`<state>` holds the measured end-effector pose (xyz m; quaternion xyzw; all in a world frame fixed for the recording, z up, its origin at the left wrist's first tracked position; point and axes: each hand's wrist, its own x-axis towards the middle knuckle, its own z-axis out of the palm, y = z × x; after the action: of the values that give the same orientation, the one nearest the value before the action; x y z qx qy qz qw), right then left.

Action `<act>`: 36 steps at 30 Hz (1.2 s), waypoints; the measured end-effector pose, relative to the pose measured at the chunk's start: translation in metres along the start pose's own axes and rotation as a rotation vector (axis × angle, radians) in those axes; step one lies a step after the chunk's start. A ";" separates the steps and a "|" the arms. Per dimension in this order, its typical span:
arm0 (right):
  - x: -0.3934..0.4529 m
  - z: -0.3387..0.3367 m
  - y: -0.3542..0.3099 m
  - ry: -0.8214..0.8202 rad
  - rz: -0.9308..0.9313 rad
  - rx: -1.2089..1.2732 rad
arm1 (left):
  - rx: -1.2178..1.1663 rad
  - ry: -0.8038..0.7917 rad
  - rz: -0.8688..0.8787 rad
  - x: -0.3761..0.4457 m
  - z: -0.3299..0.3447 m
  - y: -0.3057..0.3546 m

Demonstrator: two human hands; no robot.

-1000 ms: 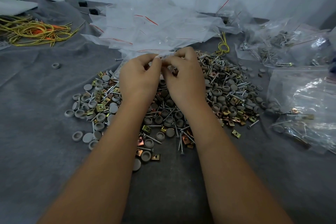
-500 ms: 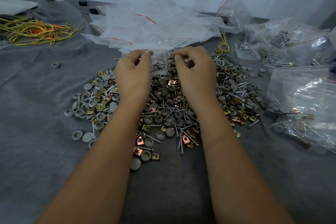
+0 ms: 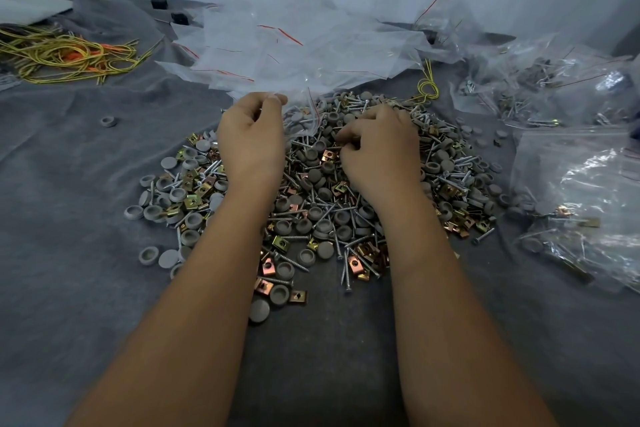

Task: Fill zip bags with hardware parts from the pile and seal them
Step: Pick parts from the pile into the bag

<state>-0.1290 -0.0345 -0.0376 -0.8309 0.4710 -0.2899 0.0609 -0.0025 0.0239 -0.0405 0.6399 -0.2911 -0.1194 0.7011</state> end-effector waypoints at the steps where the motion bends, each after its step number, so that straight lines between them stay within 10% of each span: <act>1: -0.001 0.001 0.001 -0.020 -0.008 -0.042 | 0.000 0.000 0.000 0.000 0.000 0.000; 17: 0.001 0.002 -0.001 0.071 -0.005 0.023 | 0.013 -0.022 -0.003 0.000 0.001 0.001; 29: -0.002 -0.011 -0.016 0.198 0.221 0.820 | 0.054 -0.077 0.018 -0.002 0.001 0.000; 36: -0.003 0.003 -0.022 0.138 0.030 0.591 | 0.119 -0.129 0.116 -0.005 0.002 -0.001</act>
<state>-0.1121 -0.0198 -0.0330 -0.7486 0.3816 -0.4690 0.2722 -0.0075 0.0253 -0.0430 0.6533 -0.3787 -0.1022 0.6475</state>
